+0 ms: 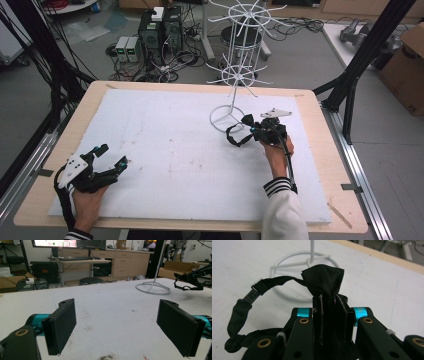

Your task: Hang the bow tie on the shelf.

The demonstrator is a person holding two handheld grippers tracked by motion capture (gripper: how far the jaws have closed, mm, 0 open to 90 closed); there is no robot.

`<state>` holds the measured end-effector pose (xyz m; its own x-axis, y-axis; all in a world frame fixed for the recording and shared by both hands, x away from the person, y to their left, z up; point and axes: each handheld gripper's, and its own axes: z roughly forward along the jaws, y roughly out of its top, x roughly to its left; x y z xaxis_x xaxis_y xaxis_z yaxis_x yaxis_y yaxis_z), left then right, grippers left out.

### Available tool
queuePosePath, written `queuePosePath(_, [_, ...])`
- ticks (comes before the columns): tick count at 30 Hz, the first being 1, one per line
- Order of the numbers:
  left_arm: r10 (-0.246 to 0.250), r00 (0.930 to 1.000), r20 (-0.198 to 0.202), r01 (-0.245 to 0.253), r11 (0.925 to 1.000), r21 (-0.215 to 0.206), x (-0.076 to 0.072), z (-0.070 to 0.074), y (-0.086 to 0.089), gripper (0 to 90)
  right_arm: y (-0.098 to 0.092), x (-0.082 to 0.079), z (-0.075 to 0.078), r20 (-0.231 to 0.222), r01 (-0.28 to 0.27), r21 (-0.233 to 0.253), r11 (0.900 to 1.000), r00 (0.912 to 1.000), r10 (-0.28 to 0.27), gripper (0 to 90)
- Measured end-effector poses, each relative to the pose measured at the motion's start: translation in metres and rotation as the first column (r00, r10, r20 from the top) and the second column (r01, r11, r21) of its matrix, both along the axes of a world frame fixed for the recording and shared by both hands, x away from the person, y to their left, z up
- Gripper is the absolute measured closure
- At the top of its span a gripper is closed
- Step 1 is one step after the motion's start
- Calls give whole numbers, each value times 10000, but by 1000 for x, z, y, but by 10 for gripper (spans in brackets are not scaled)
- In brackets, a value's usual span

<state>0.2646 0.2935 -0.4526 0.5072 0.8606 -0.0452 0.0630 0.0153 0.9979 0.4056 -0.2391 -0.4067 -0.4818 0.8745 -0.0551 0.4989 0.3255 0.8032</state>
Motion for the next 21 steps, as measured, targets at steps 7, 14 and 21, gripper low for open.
queuePosePath(7, [0, 10000, 1, 0, 10000, 2, 0, 0, 0, 163, 3, -10, 13, 766, -236, 156, 9996, 9968, 223, 770])
queuePosePath(14, [2, 10000, -2, -2, 10000, 2, 0, 0, 0, 163, 1, -22, 27, 1364, -368, 425, 9984, 9902, 307, 770])
queuePosePath(21, [11, 10000, 1, -11, 10000, 9, 0, 0, 0, 163, -3, -27, 30, 1215, -399, 573, 9976, 9921, 327, 773])
